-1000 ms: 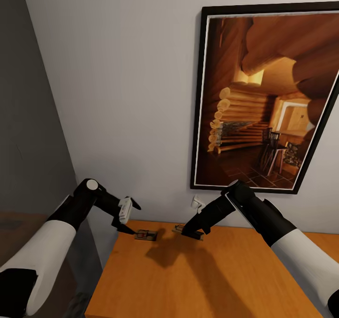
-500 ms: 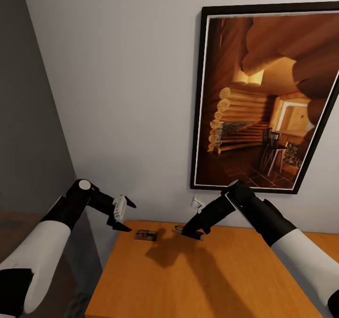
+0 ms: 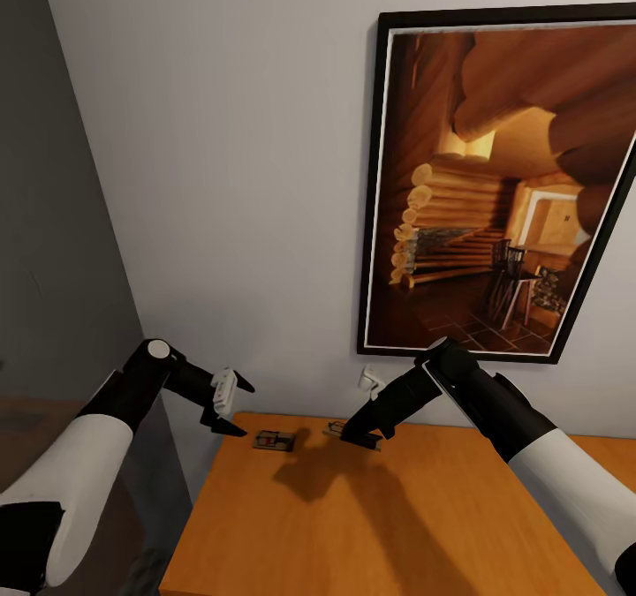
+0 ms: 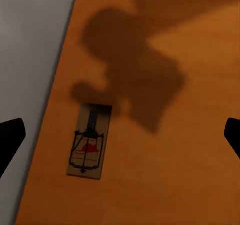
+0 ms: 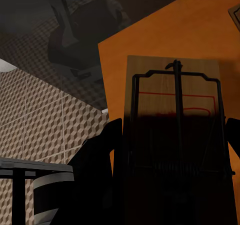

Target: Take the four mousetraps from the cabinet in the bathroom and place them on the bathroom floor. Make sure all four end up on the same floor surface, and ensure that at least two of them are either under or directly next to the same bathroom sink.

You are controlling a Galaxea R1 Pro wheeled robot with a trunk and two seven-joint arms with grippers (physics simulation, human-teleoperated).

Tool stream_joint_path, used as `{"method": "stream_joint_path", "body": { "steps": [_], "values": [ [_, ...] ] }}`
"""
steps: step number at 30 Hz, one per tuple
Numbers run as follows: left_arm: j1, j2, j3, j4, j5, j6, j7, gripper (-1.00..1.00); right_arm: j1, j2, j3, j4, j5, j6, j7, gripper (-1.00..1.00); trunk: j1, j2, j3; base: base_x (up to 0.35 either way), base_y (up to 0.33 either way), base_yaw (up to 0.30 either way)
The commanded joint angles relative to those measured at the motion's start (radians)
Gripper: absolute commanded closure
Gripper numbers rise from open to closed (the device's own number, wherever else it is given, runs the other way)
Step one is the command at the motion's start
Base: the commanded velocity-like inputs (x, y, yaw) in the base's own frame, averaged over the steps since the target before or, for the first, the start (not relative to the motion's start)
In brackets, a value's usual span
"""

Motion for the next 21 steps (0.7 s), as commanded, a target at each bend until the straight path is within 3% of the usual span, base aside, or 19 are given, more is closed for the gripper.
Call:
{"method": "stream_joint_path", "body": {
  "steps": [1,21],
  "values": [
    [0.0,0.0,-0.001,-0.001,-0.002,-0.007,-0.001,-1.0,-0.001,0.0,0.0,-0.001,0.007,0.013,0.01,1.0,0.0,-0.001,-0.001,0.0,0.0,0.0],
    [0.0,-0.032,-0.009,0.004,-0.001,-0.008,0.017,-1.0,-0.001,0.0,0.0,-0.001,0.007,0.013,0.01,1.0,0.0,-0.001,-0.001,0.0,0.0,0.0]
  ]
}}
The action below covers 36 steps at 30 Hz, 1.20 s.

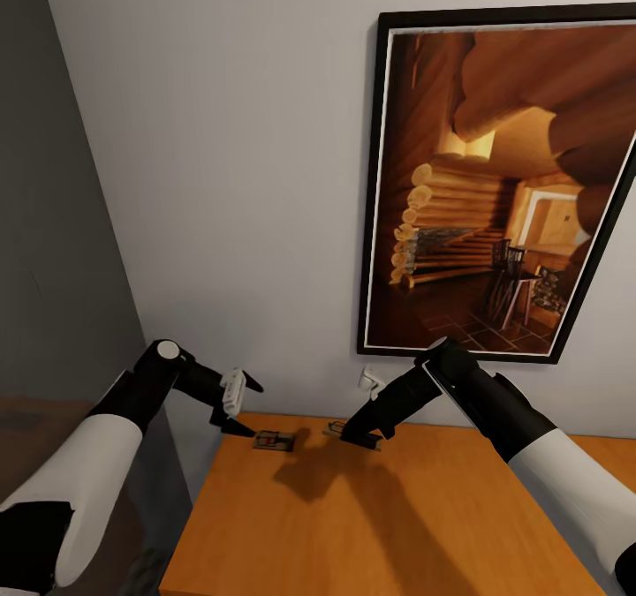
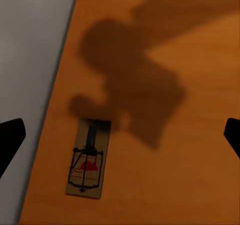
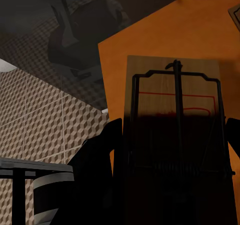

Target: Take the four mousetraps from the cabinet in the bathroom and place them on the bathroom floor. Make sure all four end up on the same floor surface, and ensure that at least two of them are either under or directly next to the same bathroom sink.

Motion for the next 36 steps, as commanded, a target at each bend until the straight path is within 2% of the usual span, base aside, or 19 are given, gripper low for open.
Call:
{"method": "stream_joint_path", "body": {
  "steps": [1,4,7,11,16,24,28,32,36],
  "values": [
    [0.0,0.0,-0.002,0.002,-0.001,-0.007,0.009,-1.0,-0.001,0.0,0.0,-0.001,0.007,0.013,0.01,1.0,0.0,-0.001,-0.001,0.0,0.0,0.0],
    [0.0,-0.002,-0.003,0.037,-0.003,-0.009,0.039,-1.0,-0.001,0.0,0.0,-0.001,0.007,0.013,0.01,1.0,0.0,-0.001,-0.001,0.0,0.0,0.0],
    [-0.008,-0.015,-0.003,0.107,-0.012,-0.036,0.056,-1.0,-0.001,0.0,0.0,-0.001,0.007,0.013,0.01,1.0,0.0,-0.001,-0.001,0.0,0.0,0.0],
    [-0.062,-0.026,-0.003,0.241,-0.038,-0.109,0.065,-1.0,-0.001,0.0,0.0,-0.001,0.007,0.013,0.01,1.0,0.0,-0.001,-0.001,0.0,0.0,0.0],
    [-0.141,-0.028,-0.003,0.389,-0.042,-0.174,0.093,-1.0,-0.001,0.0,0.0,-0.001,0.007,0.013,0.01,1.0,0.0,-0.001,-0.001,0.0,0.0,0.0],
    [-0.164,-0.043,-0.002,0.407,-0.039,-0.178,0.097,-1.0,-0.001,0.0,0.0,-0.001,0.007,0.013,0.01,1.0,0.0,-0.001,-0.001,0.0,0.0,0.0],
    [-0.192,-0.077,0.001,0.433,-0.04,-0.173,0.099,-1.0,-0.001,0.0,0.0,-0.001,0.007,0.013,0.01,1.0,0.0,-0.001,-0.001,0.0,0.0,0.0],
    [-0.246,-0.1,0.001,0.535,-0.044,-0.18,0.102,-1.0,-0.001,0.0,0.0,-0.001,0.007,0.013,0.01,1.0,0.0,-0.001,-0.001,0.0,0.0,0.0],
    [-0.278,-0.103,0.001,0.579,-0.043,-0.183,0.103,-1.0,-0.001,0.0,0.0,-0.001,0.007,0.013,0.01,1.0,0.0,-0.001,-0.001,0.0,0.0,0.0]
  ]
}}
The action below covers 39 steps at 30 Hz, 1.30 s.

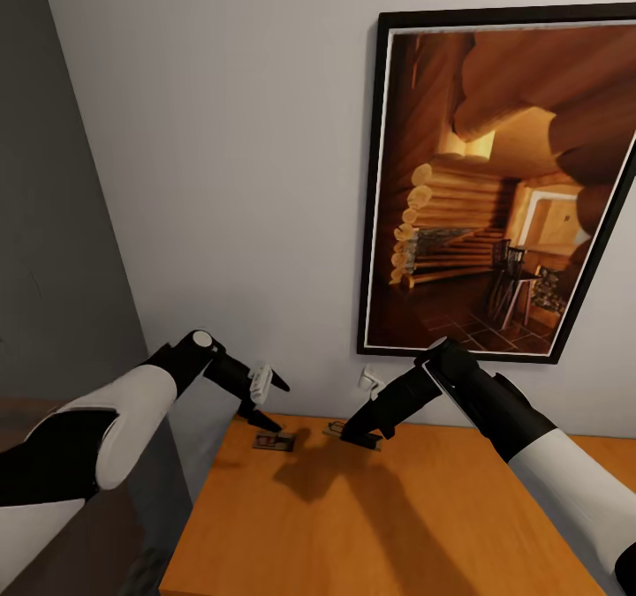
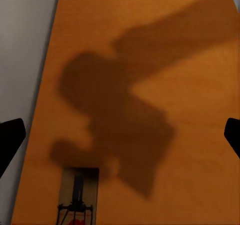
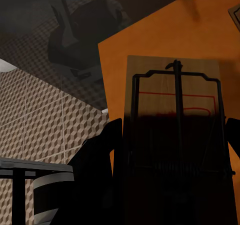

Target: Take the four mousetraps from the cabinet in the bathroom and place them on the bathroom floor. Make sure all four end up on the same floor surface, and ensure that at least two of them are either under or directly next to the same bathroom sink.

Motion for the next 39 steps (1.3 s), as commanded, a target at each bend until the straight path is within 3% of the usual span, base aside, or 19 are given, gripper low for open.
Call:
{"method": "stream_joint_path", "body": {
  "steps": [1,6,11,22,34,39],
  "values": [
    [-0.018,-0.005,0.001,0.021,-0.001,-0.006,-0.001,-1.0,-0.001,0.0,0.0,-0.001,0.007,0.013,0.01,1.0,0.0,-0.001,-0.001,0.0,0.0,0.0],
    [-0.04,-0.029,0.002,0.065,-0.004,-0.008,0.006,-1.0,-0.001,0.0,0.0,-0.001,0.007,0.013,0.01,1.0,0.0,-0.001,-0.001,0.0,0.0,0.0],
    [-0.074,-0.049,0.002,0.137,-0.006,-0.007,0.074,-1.0,-0.001,0.0,0.0,-0.001,0.007,0.013,0.01,1.0,0.0,-0.001,-0.001,0.0,0.0,0.0],
    [-0.097,-0.049,0.001,0.211,-0.013,-0.025,0.121,-1.0,-0.001,0.0,0.0,-0.001,0.007,0.013,0.01,1.0,0.0,-0.001,-0.001,0.0,0.0,0.0],
    [-0.112,-0.038,0.005,0.239,-0.128,-0.086,0.131,-1.0,-0.001,0.0,0.0,-0.001,0.007,0.013,0.01,1.0,0.0,-0.001,-0.001,0.0,0.0,0.0],
    [-0.112,-0.037,0.024,0.242,-0.204,-0.092,0.203,-1.0,-0.001,0.0,0.0,-0.001,0.007,0.013,0.01,1.0,0.0,-0.001,-0.001,0.0,0.0,0.0]
  ]
}}
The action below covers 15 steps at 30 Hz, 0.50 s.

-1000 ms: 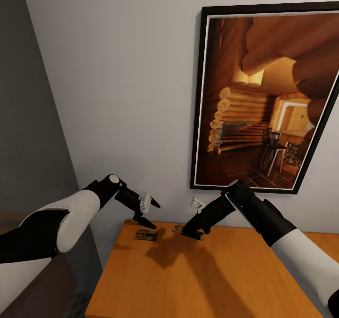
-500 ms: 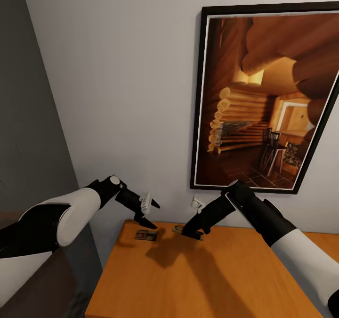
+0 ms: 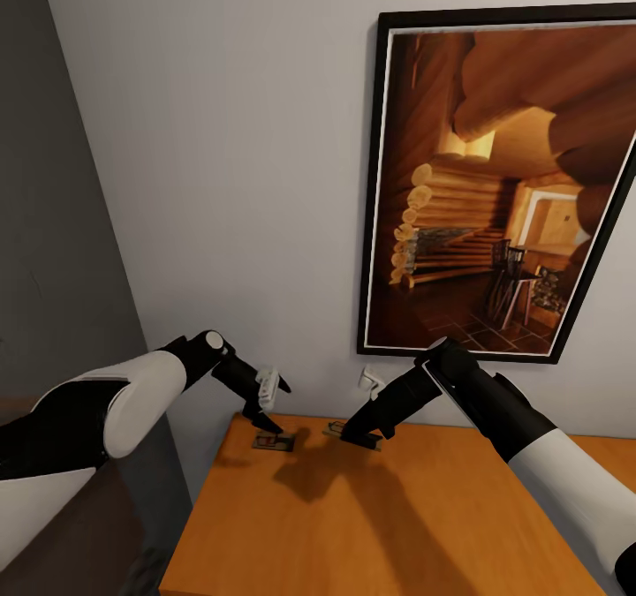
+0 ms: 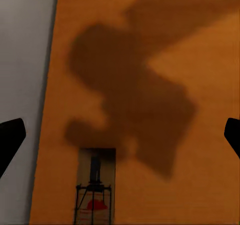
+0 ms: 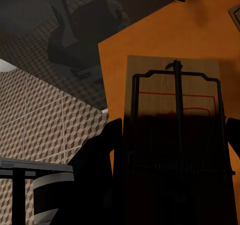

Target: Take the four mousetraps from the cabinet in the bathroom and place them on the bathroom floor. Make sure all four end up on the same floor surface, and ensure that at least two of them are either under or directly next to the same bathroom sink.

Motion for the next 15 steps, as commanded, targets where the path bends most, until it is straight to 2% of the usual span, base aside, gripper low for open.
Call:
{"method": "stream_joint_path", "body": {
  "steps": [1,6,15],
  "values": [
    [-0.001,0.0,0.005,0.003,-0.015,-0.005,0.012,-1.0,-0.001,0.0,0.0,-0.001,0.007,0.013,0.01,1.0,0.0,-0.001,-0.001,0.0,0.0,0.0],
    [-0.001,0.001,0.038,0.003,-0.095,-0.001,0.053,-1.0,-0.001,0.0,0.0,-0.001,0.007,0.013,0.01,1.0,0.0,-0.001,-0.001,0.0,0.0,0.0],
    [-0.001,0.013,0.066,0.003,-0.115,-0.002,0.061,-1.0,-0.001,0.0,0.0,-0.001,0.007,0.013,0.01,1.0,0.0,-0.001,-0.001,0.0,0.0,0.0]
  ]
}}
